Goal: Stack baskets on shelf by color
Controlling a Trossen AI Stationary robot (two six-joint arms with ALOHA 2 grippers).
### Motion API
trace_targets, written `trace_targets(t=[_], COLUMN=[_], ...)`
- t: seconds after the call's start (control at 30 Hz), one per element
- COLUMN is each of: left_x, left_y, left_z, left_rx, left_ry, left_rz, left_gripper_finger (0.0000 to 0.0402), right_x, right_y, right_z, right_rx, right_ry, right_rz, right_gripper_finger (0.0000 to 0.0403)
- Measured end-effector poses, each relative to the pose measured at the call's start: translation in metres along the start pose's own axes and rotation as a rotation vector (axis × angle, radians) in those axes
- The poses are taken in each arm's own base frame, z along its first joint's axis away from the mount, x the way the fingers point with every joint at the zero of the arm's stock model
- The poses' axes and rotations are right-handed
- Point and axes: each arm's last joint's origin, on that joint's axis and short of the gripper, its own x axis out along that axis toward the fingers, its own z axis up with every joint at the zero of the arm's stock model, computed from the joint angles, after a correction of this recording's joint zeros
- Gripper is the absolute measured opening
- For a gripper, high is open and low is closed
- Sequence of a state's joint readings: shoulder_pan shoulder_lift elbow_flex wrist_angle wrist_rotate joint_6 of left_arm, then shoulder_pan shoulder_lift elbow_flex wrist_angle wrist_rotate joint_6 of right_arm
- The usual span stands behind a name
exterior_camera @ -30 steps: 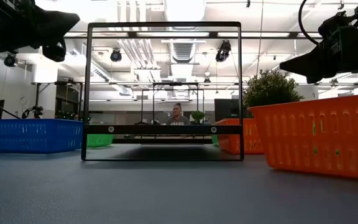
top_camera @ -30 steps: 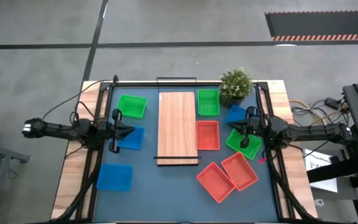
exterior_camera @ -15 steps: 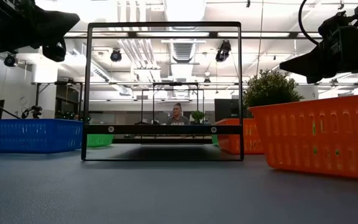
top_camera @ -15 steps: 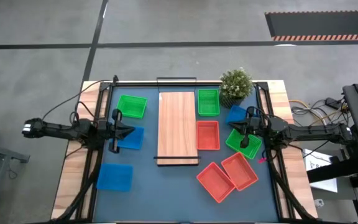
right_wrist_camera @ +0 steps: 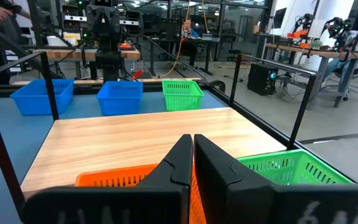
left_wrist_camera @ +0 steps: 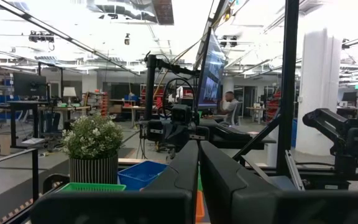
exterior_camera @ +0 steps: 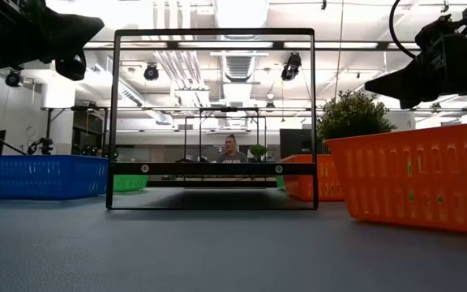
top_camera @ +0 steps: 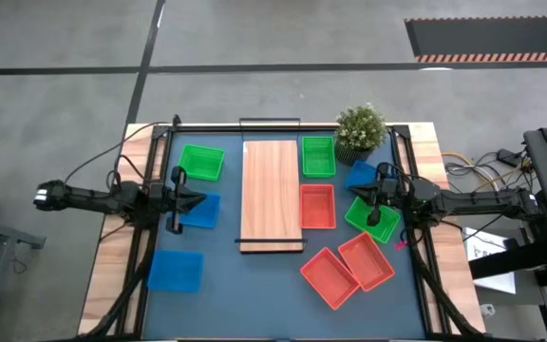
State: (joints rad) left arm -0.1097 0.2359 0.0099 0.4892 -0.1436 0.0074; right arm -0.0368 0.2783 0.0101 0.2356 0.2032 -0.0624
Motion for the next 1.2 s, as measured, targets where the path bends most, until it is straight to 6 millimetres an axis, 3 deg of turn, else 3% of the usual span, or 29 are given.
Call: trace_targets(t=[0.5,0.6,0.67,0.77,0.83,1.2], left_x=[0.0,0.0,0.0,0.0,0.0,-0.001], left_y=[0.0,0.0,0.0,0.0,0.0,0.0], left_z=[0.0,0.0,0.0,0.003,0.006,0.013], left_rx=[0.002,0.069,0.106,-0.011,-0.157,-0.182], left_ry=[0.0,0.0,0.0,-0.037,-0.059,-0.13], left_rz=[0.0,0.001,0.001,0.0,-0.003,-0.008], left_gripper_finger=[0.0,0.0,0.0,0.0,0.0,0.0], right_x=[0.0,0.0,0.0,0.0,-0.001,-0.001], right_y=[0.0,0.0,0.001,0.004,0.004,0.004], right_z=[0.0,0.0,0.001,0.004,0.004,0.005], right_rx=[0.0,0.001,0.098,0.446,0.473,0.469], right_ry=[0.0,-0.002,-0.014,-0.012,-0.018,-0.022], right_rz=[0.0,0.0,0.02,0.147,0.145,0.135], right_gripper_finger=[0.0009,0.0009,0.0009,0.0009,0.0009,0.0009])
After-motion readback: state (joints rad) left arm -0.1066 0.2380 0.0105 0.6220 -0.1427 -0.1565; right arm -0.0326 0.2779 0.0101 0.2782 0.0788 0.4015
